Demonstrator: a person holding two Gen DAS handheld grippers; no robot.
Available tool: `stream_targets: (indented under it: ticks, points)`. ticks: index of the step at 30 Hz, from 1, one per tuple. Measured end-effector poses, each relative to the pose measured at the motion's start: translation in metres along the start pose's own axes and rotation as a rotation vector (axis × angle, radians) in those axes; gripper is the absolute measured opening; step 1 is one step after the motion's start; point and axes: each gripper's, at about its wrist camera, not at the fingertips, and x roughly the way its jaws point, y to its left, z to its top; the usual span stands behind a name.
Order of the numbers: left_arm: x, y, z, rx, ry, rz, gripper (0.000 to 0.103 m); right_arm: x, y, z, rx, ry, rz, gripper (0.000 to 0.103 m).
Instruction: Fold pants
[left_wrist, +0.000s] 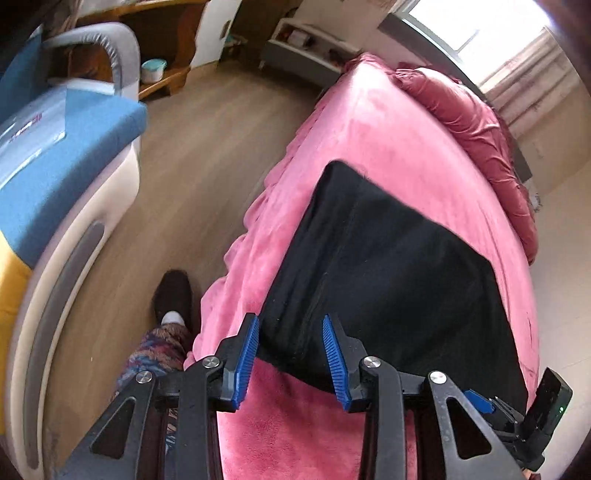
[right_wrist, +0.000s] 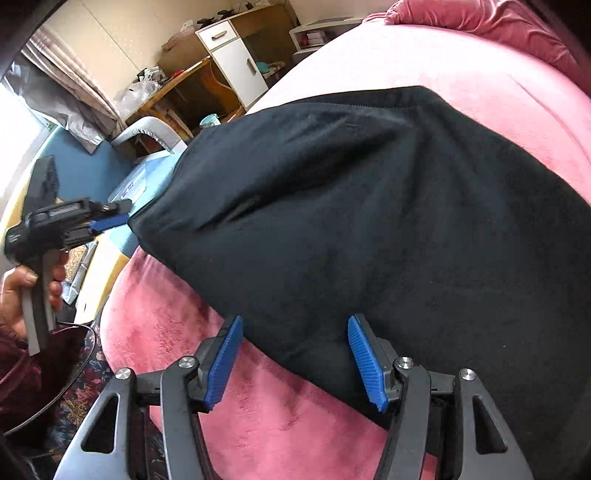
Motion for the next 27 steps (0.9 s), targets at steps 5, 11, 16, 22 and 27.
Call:
stream_targets:
  ticks: [5,11,16,22,27]
  points:
    - [-0.008,0.002,-0.005,0.036,-0.045,0.037,0.007,0.000,-0.012,-0.003,0.052,-0.004,0.021,0.061]
    - [0.001,0.007,-0.013,0.074,-0.004,0.104,0.006,-0.002,-0.015,-0.019,0.001,0.004,0.010,0.061]
    - [-0.006,0.005,-0.013,0.083,-0.020,0.163,0.008,-0.004,-0.016,-0.022,-0.013,-0.017,0.011,0.060]
    - [-0.037,-0.032,-0.012,0.192,-0.164,0.238,0.032,-0.024,-0.027,-0.022,0.069,-0.066,0.053,0.061]
    - [-0.044,-0.089,-0.028,0.379,-0.205,0.143,0.036,-0.068,-0.063,-0.028,0.227,-0.173,0.076,0.063]
